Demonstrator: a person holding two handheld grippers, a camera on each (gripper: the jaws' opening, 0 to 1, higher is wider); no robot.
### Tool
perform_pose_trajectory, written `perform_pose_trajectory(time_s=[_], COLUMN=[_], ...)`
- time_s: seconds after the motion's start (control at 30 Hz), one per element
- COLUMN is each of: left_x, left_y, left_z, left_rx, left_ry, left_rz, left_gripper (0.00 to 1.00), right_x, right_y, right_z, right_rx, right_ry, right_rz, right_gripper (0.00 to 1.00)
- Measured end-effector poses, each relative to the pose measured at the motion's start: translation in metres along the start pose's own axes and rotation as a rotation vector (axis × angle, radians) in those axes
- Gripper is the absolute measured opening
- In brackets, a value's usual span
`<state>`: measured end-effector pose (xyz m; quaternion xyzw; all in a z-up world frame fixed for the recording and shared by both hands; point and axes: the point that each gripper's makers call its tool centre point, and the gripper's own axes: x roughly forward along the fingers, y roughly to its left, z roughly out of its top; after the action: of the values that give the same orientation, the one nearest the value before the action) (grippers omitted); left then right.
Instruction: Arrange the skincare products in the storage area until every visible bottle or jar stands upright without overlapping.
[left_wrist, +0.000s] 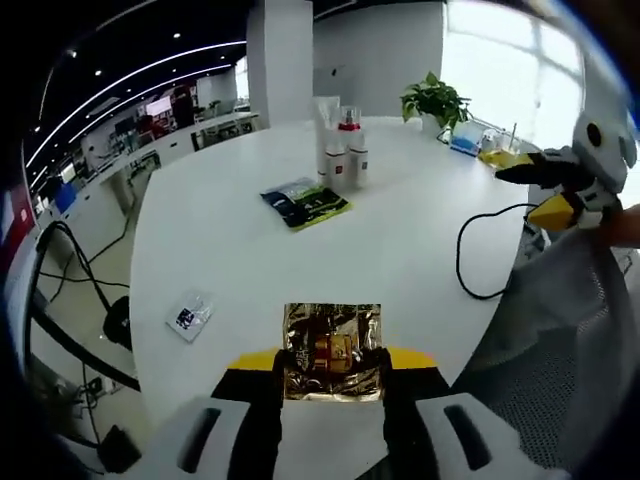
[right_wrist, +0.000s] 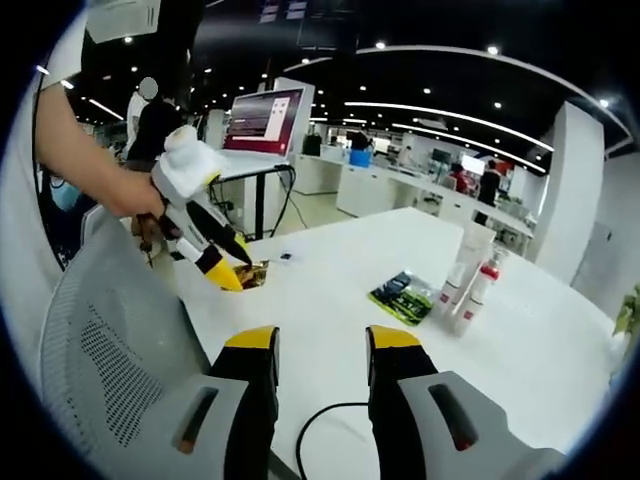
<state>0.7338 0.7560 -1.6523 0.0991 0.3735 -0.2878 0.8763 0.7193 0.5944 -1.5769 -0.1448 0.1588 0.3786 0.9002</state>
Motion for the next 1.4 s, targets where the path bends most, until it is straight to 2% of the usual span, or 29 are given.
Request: perform_pose_trajectory(time_s=[0.23, 0.33, 0.47, 0.6, 0.7, 0.9, 1.07, 1.3, 1.37, 1.4], left_x=[-0.003, -0.002, -0.003, -0.003, -0.002, -0.001, 0.002, 0.0, -0.001, -0.002], left_y=[-0.03, -0.041, -0.054, -0.066, -0.07, -0.071, -0.071, -0.079, -0.086, -0.089], left_z=[0.005, 0.01, 0.011, 0.011, 0.011, 0.012, 0.008, 0.009, 0.01, 0.011], left_rx=[0.111, 0.208, 0.218, 0.291, 0.369, 0.399, 0.424, 0.474, 0.501, 0.517], left_ry=[-0.04, -0.061, -0.075, -0.09, -0.104, -0.115, -0.093, -0.109, -0.12, -0.13], left_rz=[-0.017, -0.017, -0.031, -0.035, -0.032, -0.018, -0.013, -0.023, -0.042, -0.052], left_gripper=[0.39, 0.39, 0.39, 0.39, 0.39, 0.39, 0.39, 0.39, 0.39, 0.39], right_x=[0.002, 0.002, 0.002, 0.002, 0.002, 0.003, 0.005, 0.004, 0.005, 0.006], right_y=[0.005, 0.007, 0.009, 0.012, 0.013, 0.012, 0.021, 0.015, 0.02, 0.028], right_z=[-0.002, -0.004, -0.005, -0.007, -0.006, -0.008, -0.01, -0.01, -0.011, -0.013], right_rx=[-0.002, 0.006, 0.009, 0.02, 0.022, 0.034, 0.013, 0.045, 0.058, 0.077], right_ry=[0.015, 0.021, 0.028, 0.035, 0.034, 0.039, 0.054, 0.051, 0.056, 0.069], right_rz=[0.023, 0.033, 0.043, 0.062, 0.066, 0.064, 0.098, 0.084, 0.112, 0.152], right_gripper=[0.29, 0.28, 0.26, 0.22, 0.22, 0.21, 0.19, 0.2, 0.2, 0.2])
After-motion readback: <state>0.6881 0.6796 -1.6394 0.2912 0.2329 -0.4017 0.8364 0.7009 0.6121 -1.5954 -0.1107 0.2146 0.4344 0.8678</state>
